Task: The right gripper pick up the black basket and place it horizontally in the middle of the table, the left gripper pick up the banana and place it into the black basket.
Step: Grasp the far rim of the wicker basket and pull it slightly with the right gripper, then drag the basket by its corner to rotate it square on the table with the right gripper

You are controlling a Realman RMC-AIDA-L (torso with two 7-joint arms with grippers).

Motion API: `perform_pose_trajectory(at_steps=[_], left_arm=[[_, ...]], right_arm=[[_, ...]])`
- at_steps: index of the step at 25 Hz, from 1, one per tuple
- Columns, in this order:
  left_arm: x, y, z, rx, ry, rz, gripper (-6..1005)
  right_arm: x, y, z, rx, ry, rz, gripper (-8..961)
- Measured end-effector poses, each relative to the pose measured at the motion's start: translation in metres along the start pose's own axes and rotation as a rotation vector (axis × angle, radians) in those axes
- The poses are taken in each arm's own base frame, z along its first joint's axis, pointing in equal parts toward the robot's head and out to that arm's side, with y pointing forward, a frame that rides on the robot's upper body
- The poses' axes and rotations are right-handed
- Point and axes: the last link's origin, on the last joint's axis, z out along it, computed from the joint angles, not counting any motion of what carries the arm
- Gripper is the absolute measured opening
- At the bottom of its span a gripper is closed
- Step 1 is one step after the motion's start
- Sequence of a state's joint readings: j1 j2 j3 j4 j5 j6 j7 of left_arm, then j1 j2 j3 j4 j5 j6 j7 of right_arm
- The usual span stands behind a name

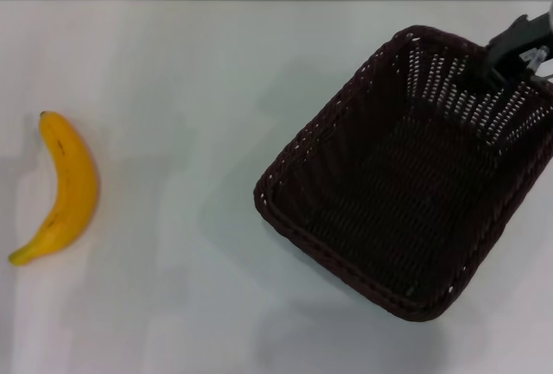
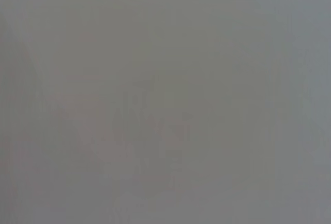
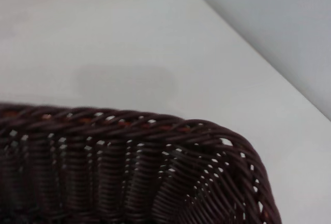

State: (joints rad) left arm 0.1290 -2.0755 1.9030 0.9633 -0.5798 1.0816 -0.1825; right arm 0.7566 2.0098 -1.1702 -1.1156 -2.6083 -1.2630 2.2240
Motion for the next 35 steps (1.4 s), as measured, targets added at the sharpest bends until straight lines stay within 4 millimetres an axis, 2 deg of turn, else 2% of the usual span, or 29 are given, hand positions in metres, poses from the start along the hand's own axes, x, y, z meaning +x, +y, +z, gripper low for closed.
perform_pose_trajectory(at_steps=[12, 21, 28, 35], left_arm=[[0.000, 0.000, 0.000, -0.002, 0.000, -0.022, 878], [-0.001, -0.001, -0.001, -0.013, -0.009, -0.028, 878], [-0.002, -0.003, 0.002, -0.012, -0.008, -0.025, 878], [-0.003, -0.004, 0.007, -0.021, -0.012, -0.056, 878]], right_arm=[[-0.012, -0.002, -0.025, 0.083, 0.025, 0.238, 299], [-0.012, -0.008, -0.039, 0.048, -0.037, 0.492, 226], [-0.003, -0.015, -0.051, 0.056, -0.065, 0.621, 195], [0.017, -0.024, -0.054, 0.046, -0.073, 0.724, 190]])
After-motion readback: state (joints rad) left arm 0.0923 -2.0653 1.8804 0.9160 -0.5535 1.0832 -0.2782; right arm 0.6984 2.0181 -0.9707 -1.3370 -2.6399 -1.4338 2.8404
